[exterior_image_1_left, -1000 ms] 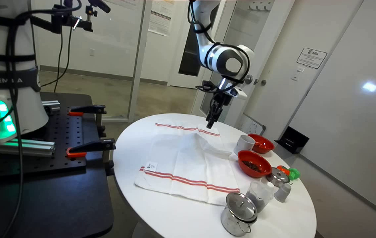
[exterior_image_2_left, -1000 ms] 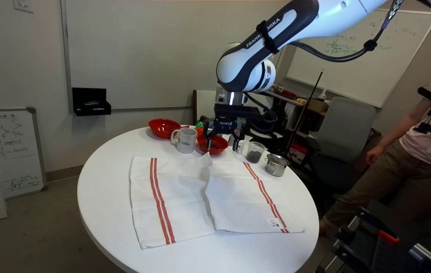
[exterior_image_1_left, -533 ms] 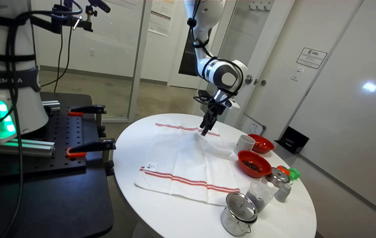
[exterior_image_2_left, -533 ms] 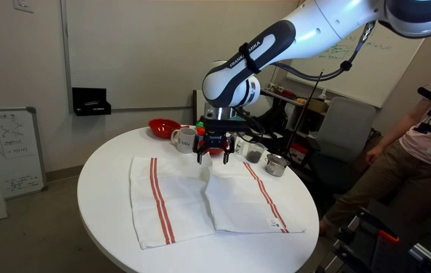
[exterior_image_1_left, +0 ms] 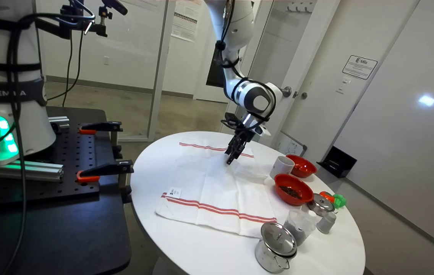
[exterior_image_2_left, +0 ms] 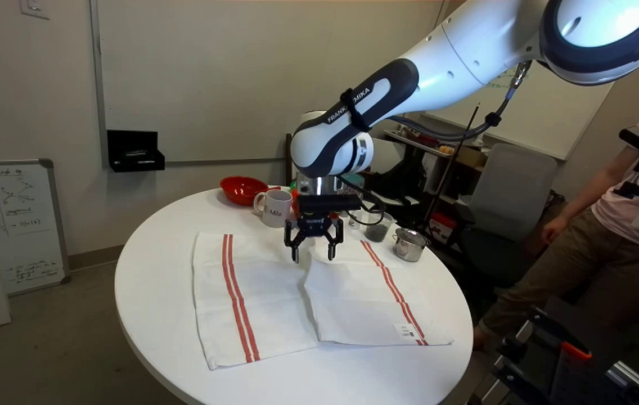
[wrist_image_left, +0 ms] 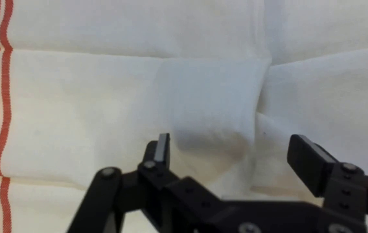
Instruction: Fold the red and white towel
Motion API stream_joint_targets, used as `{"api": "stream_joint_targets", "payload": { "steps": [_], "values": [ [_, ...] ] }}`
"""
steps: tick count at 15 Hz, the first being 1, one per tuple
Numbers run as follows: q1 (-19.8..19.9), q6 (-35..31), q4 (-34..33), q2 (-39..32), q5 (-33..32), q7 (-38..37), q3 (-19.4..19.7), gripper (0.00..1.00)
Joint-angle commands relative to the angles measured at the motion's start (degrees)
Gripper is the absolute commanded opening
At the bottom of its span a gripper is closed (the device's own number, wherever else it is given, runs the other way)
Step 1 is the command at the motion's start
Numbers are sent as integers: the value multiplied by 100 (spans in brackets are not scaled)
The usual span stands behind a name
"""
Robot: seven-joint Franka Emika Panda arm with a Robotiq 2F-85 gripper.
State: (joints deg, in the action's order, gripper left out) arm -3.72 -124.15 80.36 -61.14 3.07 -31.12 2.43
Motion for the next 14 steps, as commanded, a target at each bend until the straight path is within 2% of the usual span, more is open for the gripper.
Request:
{"api": "stream_joint_targets", "payload": {
  "steps": [1, 8, 9, 14],
  "values": [
    [8, 258, -338, -217, 150, 186, 65, 60],
    [104, 376, -197, 107, 250, 275, 6, 6],
    [123, 410, -164, 197, 286, 328, -15, 1],
    [153, 773, 42, 821, 394, 382, 8, 0]
  ]
}}
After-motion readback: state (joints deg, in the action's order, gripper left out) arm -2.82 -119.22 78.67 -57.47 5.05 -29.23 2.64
